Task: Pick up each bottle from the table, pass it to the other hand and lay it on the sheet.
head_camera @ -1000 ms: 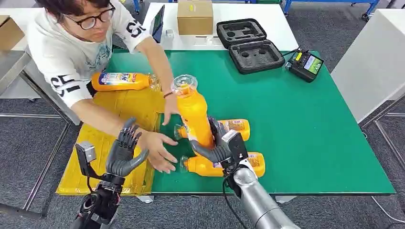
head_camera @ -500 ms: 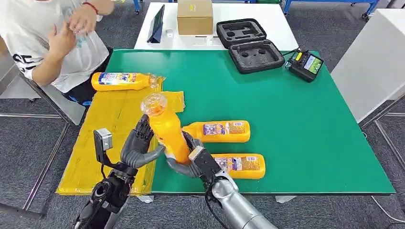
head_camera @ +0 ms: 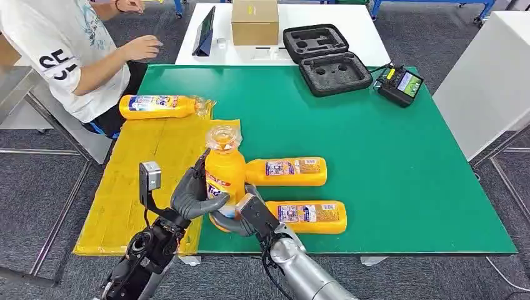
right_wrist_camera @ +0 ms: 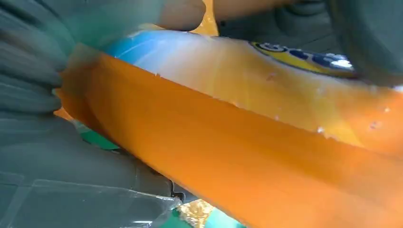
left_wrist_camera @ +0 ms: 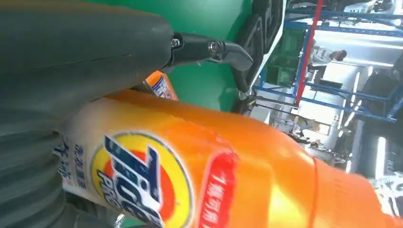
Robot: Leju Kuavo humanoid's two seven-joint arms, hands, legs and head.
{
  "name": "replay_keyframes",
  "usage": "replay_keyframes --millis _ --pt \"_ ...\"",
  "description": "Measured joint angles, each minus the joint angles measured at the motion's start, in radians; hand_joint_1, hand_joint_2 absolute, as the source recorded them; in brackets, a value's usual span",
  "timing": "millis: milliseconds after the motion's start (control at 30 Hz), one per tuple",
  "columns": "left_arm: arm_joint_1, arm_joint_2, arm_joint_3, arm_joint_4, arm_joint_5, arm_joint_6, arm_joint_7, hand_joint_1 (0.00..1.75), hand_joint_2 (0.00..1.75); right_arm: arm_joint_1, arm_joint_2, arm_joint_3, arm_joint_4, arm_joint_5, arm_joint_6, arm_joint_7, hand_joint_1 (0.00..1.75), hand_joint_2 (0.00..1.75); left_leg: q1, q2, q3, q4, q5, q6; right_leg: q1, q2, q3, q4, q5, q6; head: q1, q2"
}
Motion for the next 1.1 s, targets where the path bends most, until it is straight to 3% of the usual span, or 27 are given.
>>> replay_keyframes --millis 267,600,800,1100 --pt "-0.004 0.0 -0.01 -0.015 -0.06 0.106 -0.006 0.0 1.75 -0.003 0.002 -0.008 0.006 -0.024 -0.038 0.027 1.75 1.75 0.0 0.0 0.0 0.0 0.0 0.0 0.0 0.0 0.0 0.0 0.0 0.0 0.0 0.0" --pt "0.002 -0.005 -0.01 -0.062 -0.18 0.318 -0.056 0.0 1.75 -0.004 0.014 -0.017 0.006 0.029 -0.199 0.072 1.75 1.75 0.0 0.0 0.0 0.0 0.0 0.0 0.0 0.0 0.0 0.0 0.0 0.0 0.0 0.0" --pt "0.004 -0.008 -0.01 -0.066 -0.157 0.311 -0.037 0.0 1.75 -0.013 0.022 0.004 0.005 0.149 -0.3 0.111 1.75 1.75 0.0 0.0 0.0 0.0 0.0 0.0 0.0 0.0 0.0 0.0 0.0 0.0 0.0 0.0" --pt "-0.006 -0.025 -0.025 -0.042 -0.052 0.206 0.032 0.0 1.75 -0.022 0.042 0.058 0.005 0.255 -0.362 0.133 1.75 1.75 0.0 0.0 -0.001 0.0 0.0 0.0 0.0 0.0 -0.001 0.0 0.0 0.0 0.0 0.0"
